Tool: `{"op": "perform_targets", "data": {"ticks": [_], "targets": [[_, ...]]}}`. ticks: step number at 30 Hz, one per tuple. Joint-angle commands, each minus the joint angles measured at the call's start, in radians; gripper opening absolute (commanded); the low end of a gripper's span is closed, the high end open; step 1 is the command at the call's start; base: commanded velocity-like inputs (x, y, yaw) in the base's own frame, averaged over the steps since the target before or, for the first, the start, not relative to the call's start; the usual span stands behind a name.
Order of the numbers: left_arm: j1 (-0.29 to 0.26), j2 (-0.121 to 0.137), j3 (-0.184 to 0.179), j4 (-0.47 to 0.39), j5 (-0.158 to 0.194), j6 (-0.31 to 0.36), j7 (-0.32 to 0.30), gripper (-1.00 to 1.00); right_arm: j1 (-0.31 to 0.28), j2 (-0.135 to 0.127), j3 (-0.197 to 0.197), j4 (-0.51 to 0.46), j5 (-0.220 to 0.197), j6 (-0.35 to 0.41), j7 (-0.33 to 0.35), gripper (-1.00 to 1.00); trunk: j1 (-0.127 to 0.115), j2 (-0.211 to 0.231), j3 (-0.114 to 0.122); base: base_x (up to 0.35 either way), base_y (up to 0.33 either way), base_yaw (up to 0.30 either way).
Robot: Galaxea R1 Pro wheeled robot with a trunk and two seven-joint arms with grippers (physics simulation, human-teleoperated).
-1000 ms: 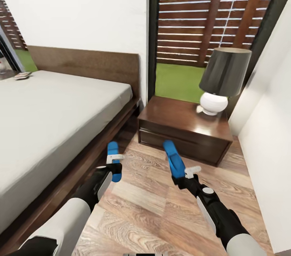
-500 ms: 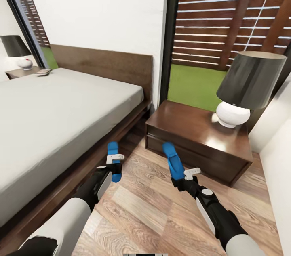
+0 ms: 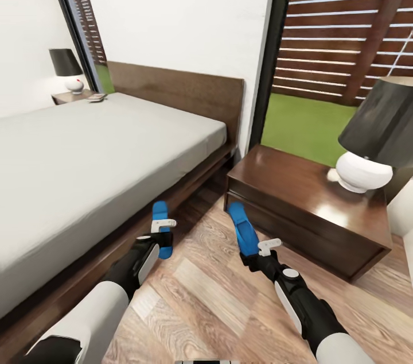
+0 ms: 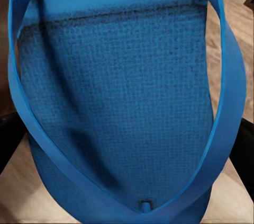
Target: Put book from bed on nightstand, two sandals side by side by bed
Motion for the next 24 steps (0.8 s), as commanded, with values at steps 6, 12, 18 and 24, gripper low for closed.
{"op": "perform_targets", "data": {"ticks": [6,12,18,24], "targets": [[-0.001,0.0,-0.006,-0.001,0.009,0.004,0.009,-1.0,0.0,-0.001,0.002,-0.003,-0.004,0.007,0.001,-1.0,-0.001,0.0,-0.001,-0.181,-0.106,0.279],[-0.001,0.0,-0.006,-0.001,0.009,0.004,0.009,-1.0,0.001,-0.001,0.002,-0.002,-0.004,0.006,0.001,-1.0,-0.001,0.0,-0.001,-0.005,-0.001,0.279],[-0.001,0.0,-0.006,-0.001,0.009,0.004,0.009,-1.0,0.0,-0.001,0.002,-0.002,-0.004,0.006,0.001,-1.0,-0.001,0.0,-0.001,0.0,0.0,0.279],[-0.001,0.0,-0.006,0.0,0.008,0.004,0.01,-1.0,0.0,-0.001,0.002,-0.002,-0.004,0.006,0.001,-1.0,-0.001,0.0,-0.001,0.0,0.0,0.279]]}}
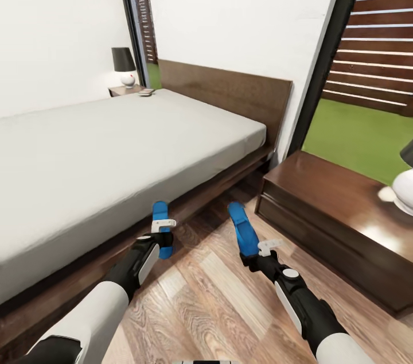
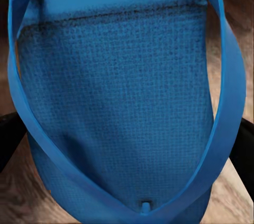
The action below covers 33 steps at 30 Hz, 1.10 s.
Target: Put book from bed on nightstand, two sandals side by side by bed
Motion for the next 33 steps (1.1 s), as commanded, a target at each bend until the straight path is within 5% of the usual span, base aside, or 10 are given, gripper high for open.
{"op": "perform_targets", "data": {"ticks": [1,33], "targets": [[-0.001,0.001,-0.006,-0.001,0.01,0.004,0.009,-1.0,0.0,-0.001,0.002,-0.002,-0.004,0.006,0.0,-1.0,0.0,0.0,-0.001,0.0,0.0,0.279],[-0.001,0.0,-0.006,-0.002,0.009,0.004,0.009,-1.0,0.0,0.0,0.004,0.02,-0.003,-0.028,0.001,-1.0,0.0,0.0,-0.001,0.0,0.0,0.279]]}}
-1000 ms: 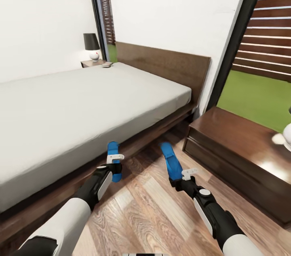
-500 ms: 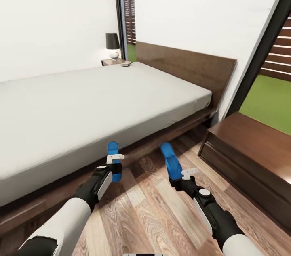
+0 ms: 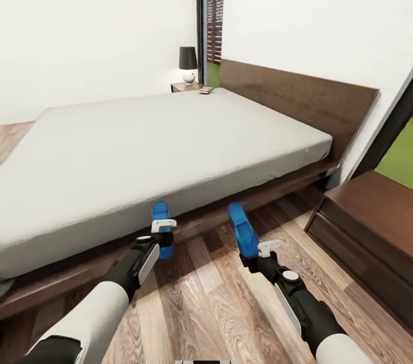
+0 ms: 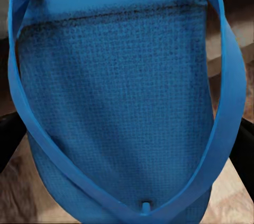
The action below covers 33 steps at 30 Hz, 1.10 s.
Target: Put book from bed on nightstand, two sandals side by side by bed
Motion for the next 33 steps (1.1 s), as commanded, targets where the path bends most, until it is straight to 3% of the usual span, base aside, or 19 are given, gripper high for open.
{"op": "perform_targets", "data": {"ticks": [1,33], "targets": [[-0.001,0.001,-0.006,-0.001,0.01,0.004,0.009,-1.0,0.0,-0.001,0.002,-0.002,-0.004,0.005,0.001,-1.0,0.0,0.0,-0.001,0.0,0.0,0.279],[-0.001,0.002,-0.006,-0.001,0.011,0.004,0.01,-1.0,0.0,-0.001,0.002,-0.003,-0.004,0.005,0.001,-1.0,0.0,0.0,-0.001,0.0,0.0,0.279]]}}
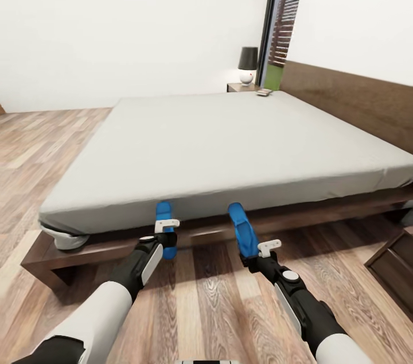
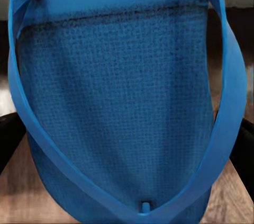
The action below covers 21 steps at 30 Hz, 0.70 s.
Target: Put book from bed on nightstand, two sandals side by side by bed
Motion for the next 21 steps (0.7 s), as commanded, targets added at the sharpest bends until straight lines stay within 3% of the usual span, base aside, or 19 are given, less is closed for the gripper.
{"op": "perform_targets", "data": {"ticks": [1,10,15,18,21], "targets": [[-0.001,0.02,0.0,-0.002,-0.011,0.006,0.009,-1.0,0.0,-0.001,0.002,-0.002,-0.004,0.006,0.001,-1.0,0.0,0.0,-0.001,0.0,0.0,0.279],[-0.001,0.02,0.0,-0.003,-0.011,0.006,0.009,-1.0,0.0,-0.001,0.002,-0.003,-0.003,0.006,0.001,-1.0,0.0,0.0,-0.001,0.0,0.0,0.272],[-0.001,0.018,0.0,-0.004,-0.013,0.01,0.009,-1.0,-0.001,-0.003,-0.002,-0.01,-0.002,0.005,0.002,-1.0,0.0,0.0,-0.001,0.0,0.0,0.046],[-0.001,0.016,0.0,-0.007,-0.011,0.022,0.014,-1.0,0.0,-0.004,-0.002,-0.093,0.003,0.008,0.003,-1.0,0.0,0.0,-0.001,0.0,0.0,0.0],[0.016,0.009,0.0,-0.007,-0.011,0.047,0.014,-1.0,0.0,-0.022,-0.001,-0.163,0.002,0.046,0.027,-1.0,0.0,0.0,-0.001,0.0,0.0,0.0]]}}
